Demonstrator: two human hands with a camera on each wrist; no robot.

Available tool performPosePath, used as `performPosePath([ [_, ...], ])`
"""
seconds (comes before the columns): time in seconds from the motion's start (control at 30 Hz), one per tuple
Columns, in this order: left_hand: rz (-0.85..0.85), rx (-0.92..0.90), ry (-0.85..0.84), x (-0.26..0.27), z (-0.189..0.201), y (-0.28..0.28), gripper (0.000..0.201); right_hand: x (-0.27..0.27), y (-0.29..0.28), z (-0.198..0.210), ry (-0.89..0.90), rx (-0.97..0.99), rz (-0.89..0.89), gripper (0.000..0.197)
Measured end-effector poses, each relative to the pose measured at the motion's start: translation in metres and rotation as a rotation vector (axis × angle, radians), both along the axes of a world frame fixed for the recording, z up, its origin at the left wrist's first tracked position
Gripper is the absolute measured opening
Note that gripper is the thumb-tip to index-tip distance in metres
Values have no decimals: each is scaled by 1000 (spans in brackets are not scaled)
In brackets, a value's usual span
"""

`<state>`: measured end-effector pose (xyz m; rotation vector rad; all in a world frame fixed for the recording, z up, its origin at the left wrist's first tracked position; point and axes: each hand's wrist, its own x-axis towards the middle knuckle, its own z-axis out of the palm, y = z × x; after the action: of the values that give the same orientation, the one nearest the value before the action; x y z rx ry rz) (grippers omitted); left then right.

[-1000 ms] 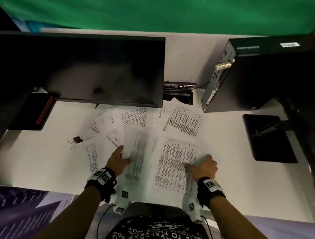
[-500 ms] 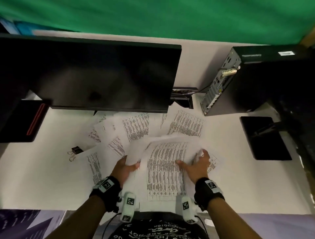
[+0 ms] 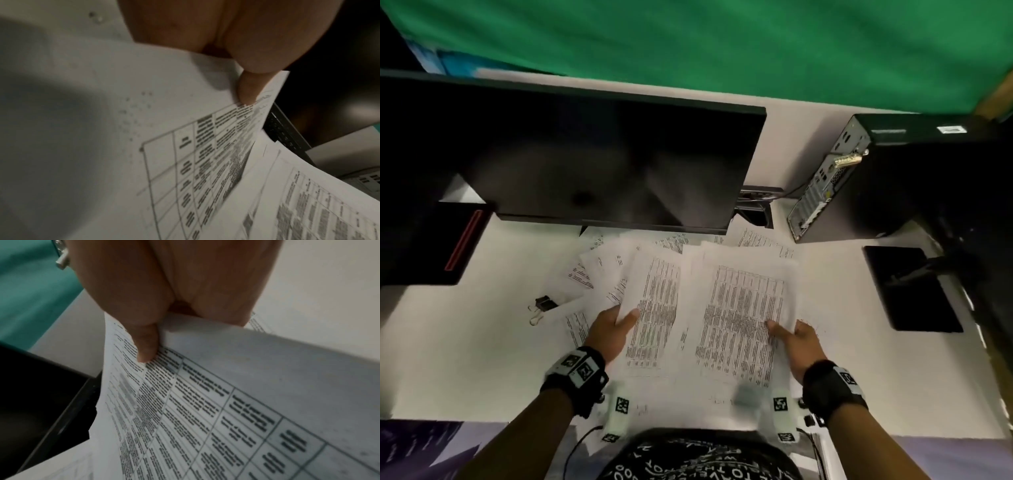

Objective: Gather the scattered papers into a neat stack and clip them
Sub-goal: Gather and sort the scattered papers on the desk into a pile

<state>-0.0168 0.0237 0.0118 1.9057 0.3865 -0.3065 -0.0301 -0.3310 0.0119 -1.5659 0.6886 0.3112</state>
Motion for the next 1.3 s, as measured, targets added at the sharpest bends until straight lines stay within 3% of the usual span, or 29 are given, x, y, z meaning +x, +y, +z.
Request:
performPosePath([
  [0.07,-2,173,-53,2,12,11,45,0,-13,-11,17,-22,-24,20],
  [0.27,108,329,-126,8,80,15,29,-1,-39,-39,52,-143,6,38],
  [0.4,147,156,-233,10,130,11,33,-3,-40,-42,89,-159,127,26],
  [0.5,248,-156,-300,16,147,1,37,-1,-46,-46,93,-144,142,23],
  [0.57,255,-349,-255,24,141,-10,39,-1,-50,-46,76,-52,115,29],
  [0.63,198,-342,-131,32,118,-25,45,-1,-54,-44,69,17,107,35],
  [0.73,196,-146,66,34,59,-43,35,-3,-58,-49,57,51,162,40],
  [0.83,105,114,194,30,1,-56,67,-3,-62,-56,67,86,171,38],
  [0.87,69,170,201,29,-9,-63,69,-2,-62,-54,74,117,157,36],
  [0.93,42,181,212,25,-15,-79,62,-2,-60,-47,78,168,151,38],
  [1.03,-44,60,250,20,-16,-100,40,0,-58,-46,75,122,210,75],
  [1.1,-40,-63,297,18,-21,-106,21,0,-55,-49,103,42,224,86],
  [1.23,-34,-113,266,15,-18,-115,20,1,-51,-54,124,-47,264,42],
  [1.3,1,-115,233,16,-21,-115,42,0,-50,-49,151,13,256,31],
])
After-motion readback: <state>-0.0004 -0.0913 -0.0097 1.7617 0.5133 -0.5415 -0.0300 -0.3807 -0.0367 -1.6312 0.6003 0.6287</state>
